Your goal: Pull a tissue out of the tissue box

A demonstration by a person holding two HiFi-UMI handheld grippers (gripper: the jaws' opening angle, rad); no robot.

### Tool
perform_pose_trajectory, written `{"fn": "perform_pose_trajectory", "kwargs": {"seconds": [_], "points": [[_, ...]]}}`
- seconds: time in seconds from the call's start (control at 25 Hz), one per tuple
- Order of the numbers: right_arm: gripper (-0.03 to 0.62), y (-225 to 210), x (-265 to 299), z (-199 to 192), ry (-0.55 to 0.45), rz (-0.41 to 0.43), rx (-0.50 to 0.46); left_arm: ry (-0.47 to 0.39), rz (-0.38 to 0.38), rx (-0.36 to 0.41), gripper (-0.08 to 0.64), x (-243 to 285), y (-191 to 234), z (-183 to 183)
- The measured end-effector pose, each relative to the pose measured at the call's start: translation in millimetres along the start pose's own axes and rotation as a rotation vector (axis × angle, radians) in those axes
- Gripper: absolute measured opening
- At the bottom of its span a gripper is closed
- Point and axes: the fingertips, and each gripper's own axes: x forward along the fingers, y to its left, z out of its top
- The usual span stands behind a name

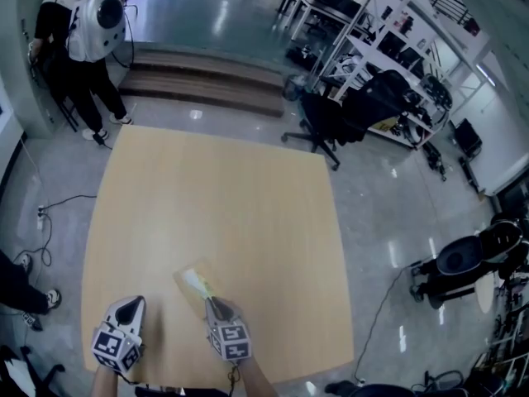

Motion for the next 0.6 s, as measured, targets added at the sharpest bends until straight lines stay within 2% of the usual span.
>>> {"fn": "perform_pose_trajectory", "kwargs": {"seconds": [0.32,0.6], "points": [[0.018,-6.8,-0.4,-4.6,-0.007,-0.007,0.017,-0.005,0.001,0.005,0.008,1.2,-2.4,-4.3],[0.014,-3.1,-2.2,-1.7,-0.026,-0.007,0.011,-0.013,0.002,0.009,0.008,-2.5,0.9,-2.6]]}}
